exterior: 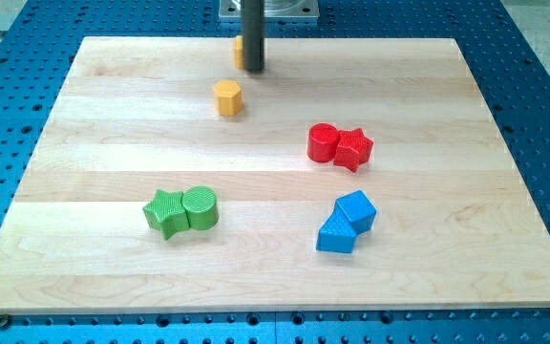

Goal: Move the heart to the top left of the board

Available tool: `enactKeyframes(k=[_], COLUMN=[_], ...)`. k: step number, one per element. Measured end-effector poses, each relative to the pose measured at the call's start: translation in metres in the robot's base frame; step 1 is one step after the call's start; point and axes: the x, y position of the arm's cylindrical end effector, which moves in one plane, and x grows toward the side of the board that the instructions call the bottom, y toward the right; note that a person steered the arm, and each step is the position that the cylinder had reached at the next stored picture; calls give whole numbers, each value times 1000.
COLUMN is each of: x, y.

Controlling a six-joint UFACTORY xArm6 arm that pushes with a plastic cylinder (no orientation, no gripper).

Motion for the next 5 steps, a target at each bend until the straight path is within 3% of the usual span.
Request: enactKeyframes(k=[1, 2, 3, 5], x=[1, 1, -27, -23], y=[-15, 39, 40, -135])
